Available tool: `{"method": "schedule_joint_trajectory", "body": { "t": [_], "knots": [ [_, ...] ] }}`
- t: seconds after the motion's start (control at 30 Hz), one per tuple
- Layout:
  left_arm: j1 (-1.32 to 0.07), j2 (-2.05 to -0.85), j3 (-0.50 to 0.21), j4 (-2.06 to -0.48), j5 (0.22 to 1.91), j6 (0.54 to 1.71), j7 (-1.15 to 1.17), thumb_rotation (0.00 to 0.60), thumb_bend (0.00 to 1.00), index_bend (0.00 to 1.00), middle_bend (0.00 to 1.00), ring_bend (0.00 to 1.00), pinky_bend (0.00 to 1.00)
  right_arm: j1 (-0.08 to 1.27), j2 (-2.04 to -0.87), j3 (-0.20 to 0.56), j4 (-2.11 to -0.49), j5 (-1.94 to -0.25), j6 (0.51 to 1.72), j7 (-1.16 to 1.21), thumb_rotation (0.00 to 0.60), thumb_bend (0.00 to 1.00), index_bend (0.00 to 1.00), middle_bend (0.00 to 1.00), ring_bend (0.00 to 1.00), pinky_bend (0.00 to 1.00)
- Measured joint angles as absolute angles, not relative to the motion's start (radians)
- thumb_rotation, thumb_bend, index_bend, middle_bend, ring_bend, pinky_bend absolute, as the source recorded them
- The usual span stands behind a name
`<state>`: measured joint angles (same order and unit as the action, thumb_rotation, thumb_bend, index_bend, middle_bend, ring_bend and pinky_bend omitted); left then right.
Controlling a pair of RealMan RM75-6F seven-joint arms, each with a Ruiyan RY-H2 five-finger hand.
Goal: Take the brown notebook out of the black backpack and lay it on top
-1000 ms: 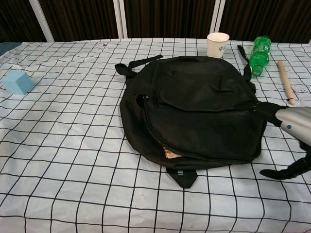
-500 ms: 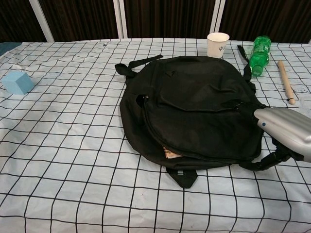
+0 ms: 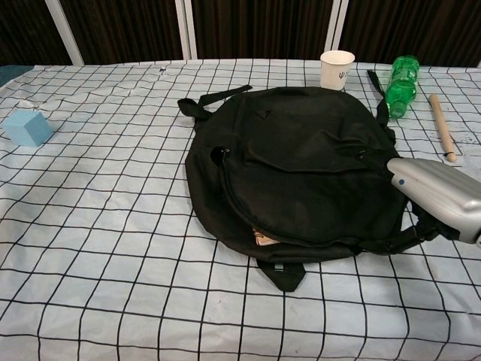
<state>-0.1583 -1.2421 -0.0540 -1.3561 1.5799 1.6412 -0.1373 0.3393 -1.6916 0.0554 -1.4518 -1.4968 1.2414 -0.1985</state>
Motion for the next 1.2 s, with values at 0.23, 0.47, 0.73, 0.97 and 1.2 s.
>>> {"method": "schedule_joint_trajectory", "body": {
  "t": [0.23,0.47,0.73,0.97,1.2],
  "knots": [
    [-0.155,-1.246,-0.062,-1.354,1.579,1.641,-0.135,0.600,0.07,0.19,0.15,0.00,0.07,0.355,-1.692,0.070,-1.471,-1.479,1.222,-0.183,0.600,0.14,0.03,0.05,0.05,0.12],
    [-0.152,-1.246,-0.065,-1.354,1.581,1.642,-0.136,0.600,0.07,0.19,0.15,0.00,0.07,0.380,-1.703,0.090,-1.467,-1.466,1.201,-0.197,0.600,0.18,0.12,0.06,0.05,0.12],
    [-0.148,-1.245,-0.068,-1.355,1.582,1.643,-0.138,0.600,0.07,0.19,0.15,0.00,0.07,0.391,-1.709,0.095,-1.469,-1.427,1.175,-0.248,0.600,0.22,0.14,0.06,0.05,0.12],
    [-0.145,-1.246,-0.070,-1.355,1.587,1.646,-0.139,0.600,0.07,0.19,0.15,0.00,0.07,0.392,-1.731,0.090,-1.458,-1.399,1.172,-0.306,0.600,0.30,0.16,0.06,0.05,0.12],
    [-0.144,-1.246,-0.072,-1.354,1.588,1.646,-0.140,0.600,0.07,0.19,0.15,0.00,0.07,0.389,-1.778,0.091,-1.434,-1.386,1.191,-0.325,0.600,0.34,0.18,0.06,0.05,0.12]
  ]
}}
